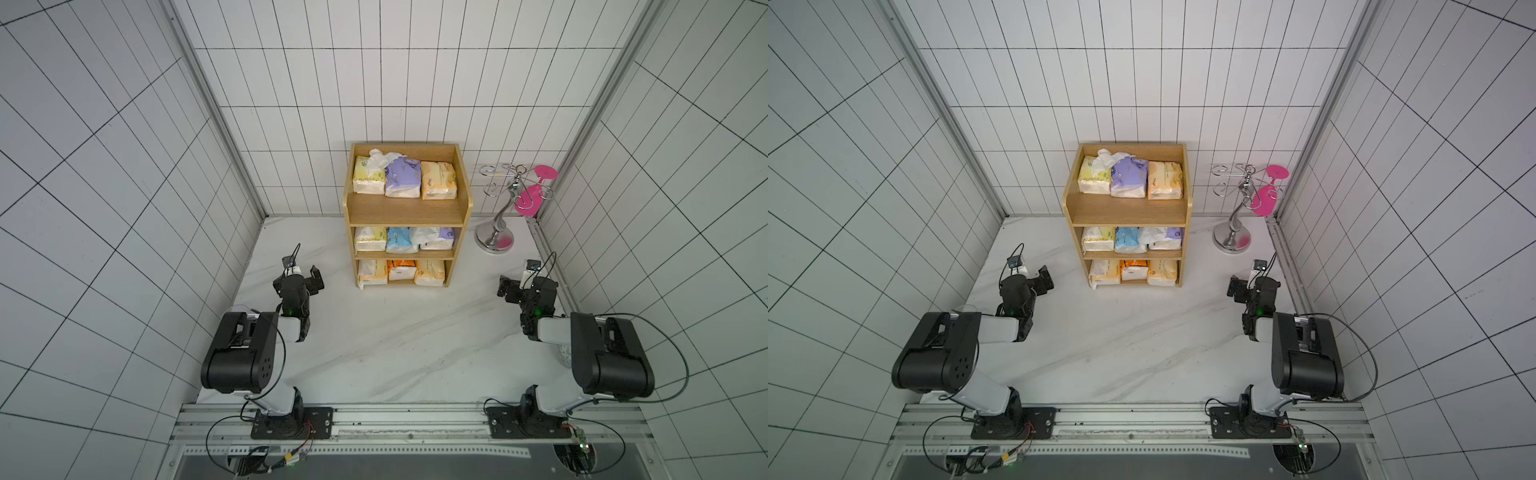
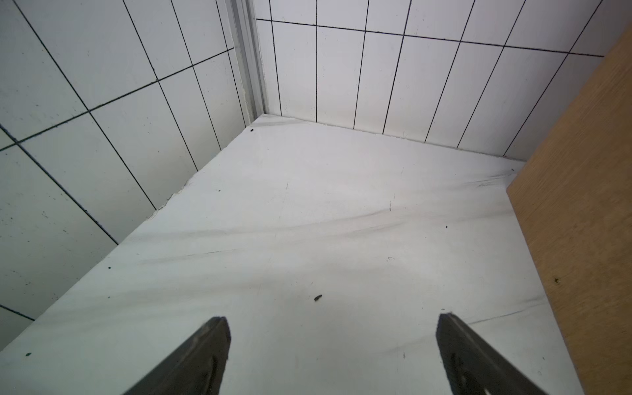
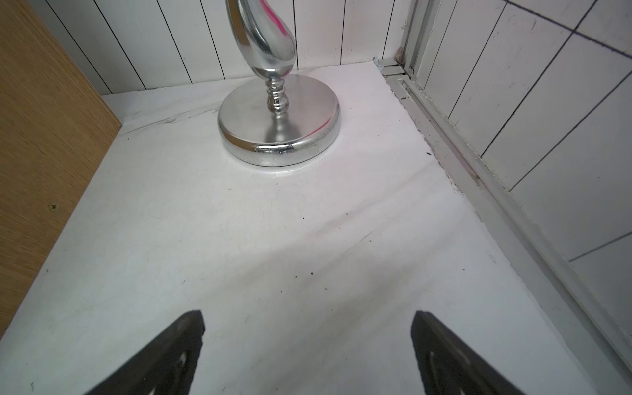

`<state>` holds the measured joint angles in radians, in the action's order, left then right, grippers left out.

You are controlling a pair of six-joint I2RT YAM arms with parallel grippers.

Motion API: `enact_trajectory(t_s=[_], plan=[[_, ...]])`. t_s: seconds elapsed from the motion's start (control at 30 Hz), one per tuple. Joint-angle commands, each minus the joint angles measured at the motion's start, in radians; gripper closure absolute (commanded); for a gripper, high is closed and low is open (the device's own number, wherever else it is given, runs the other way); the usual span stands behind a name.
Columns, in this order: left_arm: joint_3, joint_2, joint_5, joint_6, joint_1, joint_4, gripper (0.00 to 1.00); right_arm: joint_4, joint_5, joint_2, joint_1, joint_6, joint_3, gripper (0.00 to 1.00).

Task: Remove the tissue boxes from the shelf
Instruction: Pick up a box of tissues from the shelf.

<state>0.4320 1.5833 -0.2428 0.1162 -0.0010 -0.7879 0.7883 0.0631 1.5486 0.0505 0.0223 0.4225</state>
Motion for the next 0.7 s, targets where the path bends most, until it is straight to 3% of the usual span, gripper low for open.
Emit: enact_trajectory(t_s=[0.0, 0.67], plan=[[0.014, -0.017, -0.007, 0.007, -0.003, 0.006, 0.02, 0.012, -0.014, -0.007, -0.008, -0.002, 0.015, 0.01], [0.009, -0.025, -0.004, -0.001, -0.005, -0.006, 0.02, 0.026, -0.056, -0.018, -0.013, 0.005, 0.007, 0.01]])
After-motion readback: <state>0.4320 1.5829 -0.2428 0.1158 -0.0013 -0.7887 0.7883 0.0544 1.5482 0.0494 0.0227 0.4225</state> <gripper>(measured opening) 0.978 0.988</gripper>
